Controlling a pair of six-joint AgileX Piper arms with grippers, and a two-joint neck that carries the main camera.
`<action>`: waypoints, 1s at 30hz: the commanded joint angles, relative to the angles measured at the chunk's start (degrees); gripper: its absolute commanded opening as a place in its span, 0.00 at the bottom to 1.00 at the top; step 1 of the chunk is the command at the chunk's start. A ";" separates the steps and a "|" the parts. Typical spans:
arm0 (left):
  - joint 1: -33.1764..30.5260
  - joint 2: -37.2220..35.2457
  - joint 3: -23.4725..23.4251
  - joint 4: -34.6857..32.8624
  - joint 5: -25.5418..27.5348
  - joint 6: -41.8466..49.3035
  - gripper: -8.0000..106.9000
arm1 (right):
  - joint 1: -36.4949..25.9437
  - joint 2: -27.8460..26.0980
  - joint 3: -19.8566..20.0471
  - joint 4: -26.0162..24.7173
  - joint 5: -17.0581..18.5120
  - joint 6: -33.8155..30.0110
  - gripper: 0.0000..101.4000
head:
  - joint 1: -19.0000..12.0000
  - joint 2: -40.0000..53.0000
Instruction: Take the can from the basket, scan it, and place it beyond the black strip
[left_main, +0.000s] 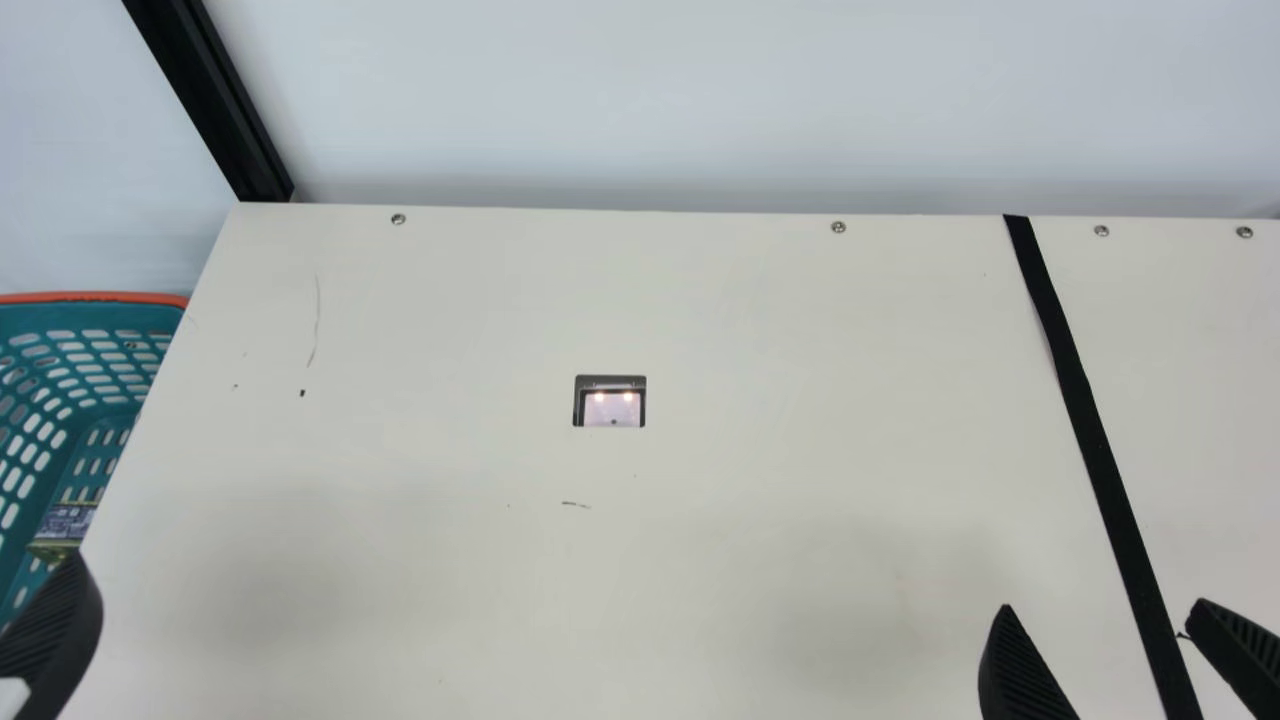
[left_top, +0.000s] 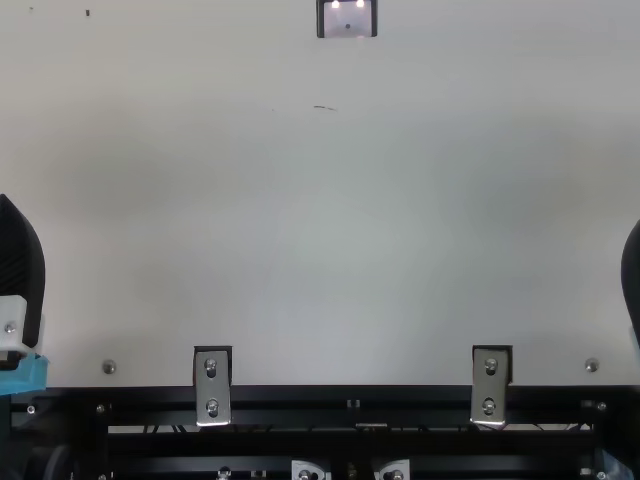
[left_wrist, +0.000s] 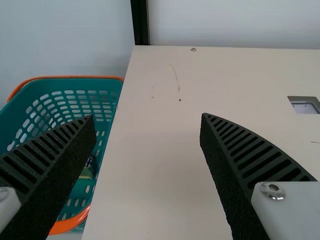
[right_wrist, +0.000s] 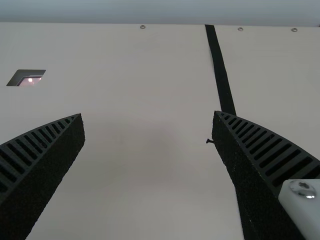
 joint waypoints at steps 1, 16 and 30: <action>0.00 0.00 0.00 0.00 0.00 0.00 0.85 | 0.00 0.00 0.00 0.00 0.00 0.00 1.00 | -0.99 0.32; 0.00 0.00 0.00 0.00 0.00 0.00 0.85 | 0.00 0.00 0.00 -0.05 0.00 0.00 1.00 | -0.99 0.32; 0.00 0.00 0.00 0.00 0.00 0.00 0.85 | 0.00 0.00 0.00 -0.05 0.00 0.00 1.00 | -0.99 0.32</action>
